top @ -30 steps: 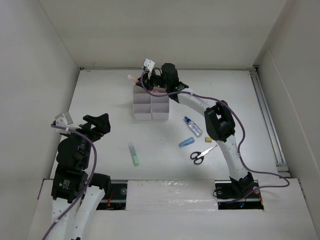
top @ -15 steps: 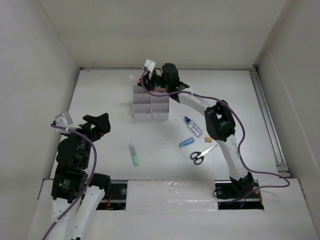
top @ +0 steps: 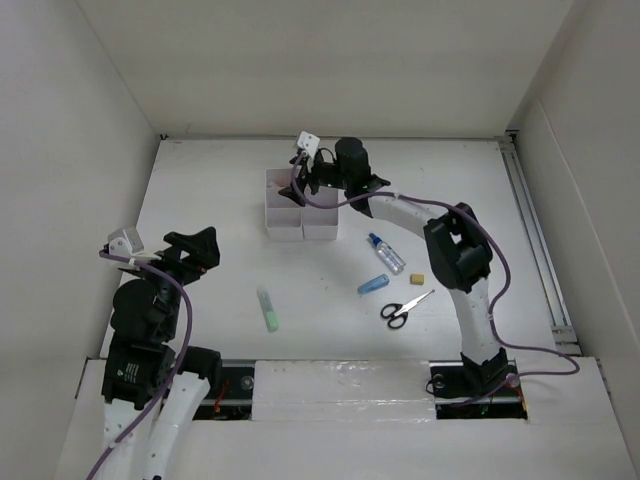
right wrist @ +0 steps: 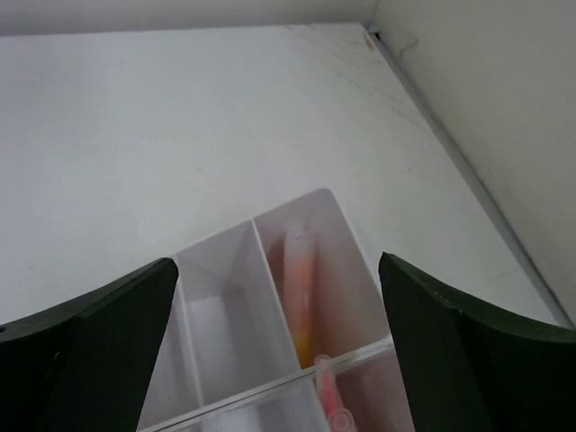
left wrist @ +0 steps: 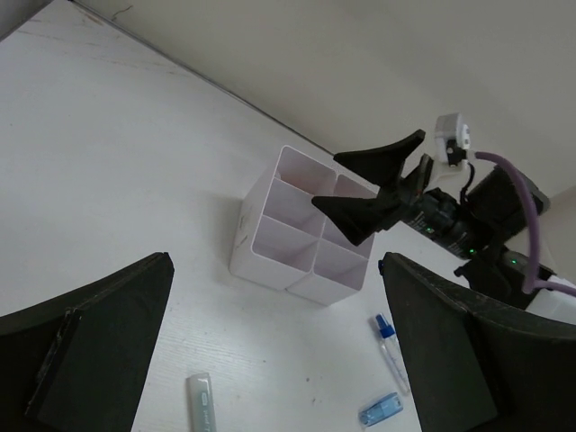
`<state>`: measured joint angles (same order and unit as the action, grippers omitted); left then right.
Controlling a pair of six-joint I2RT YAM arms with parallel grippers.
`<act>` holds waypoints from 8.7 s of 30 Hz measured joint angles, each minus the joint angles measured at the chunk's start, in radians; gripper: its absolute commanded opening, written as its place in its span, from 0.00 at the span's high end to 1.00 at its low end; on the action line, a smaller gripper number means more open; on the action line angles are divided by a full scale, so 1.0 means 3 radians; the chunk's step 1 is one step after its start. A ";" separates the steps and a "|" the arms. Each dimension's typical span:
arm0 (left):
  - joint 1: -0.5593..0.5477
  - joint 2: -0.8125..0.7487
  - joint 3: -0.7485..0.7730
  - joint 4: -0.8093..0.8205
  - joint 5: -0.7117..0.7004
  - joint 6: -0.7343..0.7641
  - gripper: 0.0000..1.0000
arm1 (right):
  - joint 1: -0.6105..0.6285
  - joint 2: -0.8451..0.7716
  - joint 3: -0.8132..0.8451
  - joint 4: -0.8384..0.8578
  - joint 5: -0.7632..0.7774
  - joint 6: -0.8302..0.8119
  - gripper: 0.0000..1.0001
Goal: Sort the stationery into containers
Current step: Place the pen in the storage box, then pick up the pen from the center of the board, then place the pen in the storage box, then pick up the stationery from the center of the board, then place the stationery in the storage box.
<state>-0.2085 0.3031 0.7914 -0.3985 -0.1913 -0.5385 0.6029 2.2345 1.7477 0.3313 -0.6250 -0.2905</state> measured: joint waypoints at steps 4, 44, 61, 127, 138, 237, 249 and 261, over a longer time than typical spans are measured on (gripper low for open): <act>0.0000 0.0000 0.0000 0.0001 0.0000 0.0000 0.00 | 0.0126 -0.0510 -0.0430 0.0225 0.0117 -0.0003 0.00; 0.0000 -0.0123 0.0000 -0.0286 -0.0696 -0.0324 0.00 | 0.2441 -0.0482 -0.1265 -0.1427 0.3877 0.2815 0.58; 0.0000 -0.0128 0.0000 -0.0277 -0.0617 -0.0295 0.00 | 0.1900 -0.1072 -0.1830 -0.0923 0.3090 0.2032 1.00; 0.0000 -0.0036 -0.0043 -0.0004 0.0028 0.0003 0.00 | 0.0037 0.0713 0.1789 -0.1837 -0.0069 -0.0893 0.70; 0.0000 -0.0036 -0.0043 0.0023 0.0060 0.0025 0.00 | 0.0046 0.0713 0.1789 -0.1776 -0.0066 -0.0827 0.53; 0.0000 0.0421 -0.0050 0.0075 0.0285 0.0092 0.00 | -0.0685 0.0352 0.0487 0.2871 -0.1829 0.4039 1.00; 0.0000 0.0444 -0.0051 0.0094 0.0300 0.0123 0.00 | -0.0704 0.0266 -0.0050 0.3119 -0.2379 0.4388 1.00; 0.0000 0.0444 -0.0051 0.0095 0.0329 0.0126 0.00 | -0.0813 0.0403 0.0231 0.3184 -0.2408 0.4203 1.00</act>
<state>-0.2085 0.4362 0.7761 -0.3698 -0.0925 -0.5007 0.3592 2.3554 1.8172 1.2865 -1.3476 0.9703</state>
